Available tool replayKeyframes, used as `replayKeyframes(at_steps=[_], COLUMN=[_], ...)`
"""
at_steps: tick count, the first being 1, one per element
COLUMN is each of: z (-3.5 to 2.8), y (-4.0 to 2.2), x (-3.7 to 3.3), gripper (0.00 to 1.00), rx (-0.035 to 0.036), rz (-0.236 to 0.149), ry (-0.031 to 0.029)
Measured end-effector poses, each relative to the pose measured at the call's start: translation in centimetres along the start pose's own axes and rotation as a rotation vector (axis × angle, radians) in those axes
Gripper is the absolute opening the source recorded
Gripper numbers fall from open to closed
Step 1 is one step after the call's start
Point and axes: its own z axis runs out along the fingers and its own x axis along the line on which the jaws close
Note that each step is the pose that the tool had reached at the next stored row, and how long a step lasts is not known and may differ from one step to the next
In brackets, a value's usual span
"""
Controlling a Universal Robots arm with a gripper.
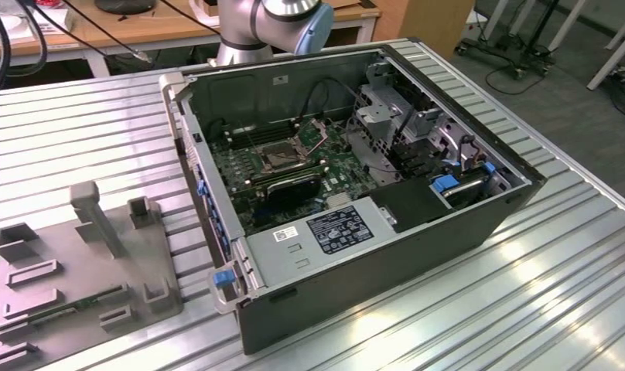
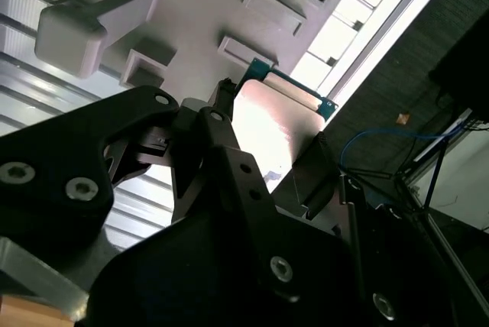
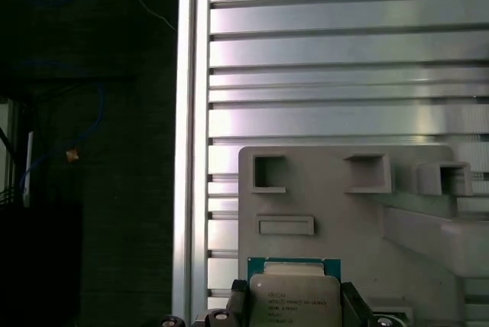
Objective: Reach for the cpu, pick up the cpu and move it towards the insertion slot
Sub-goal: 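Pick up the cpu and move it towards the insertion slot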
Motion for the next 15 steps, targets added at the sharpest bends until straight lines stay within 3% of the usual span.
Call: replayKeyframes(at_steps=[15], z=[-1.41], y=[0.10], x=[-0.01], gripper=[0.55], rx=[-0.0096], rz=[0.000], ry=[0.0002])
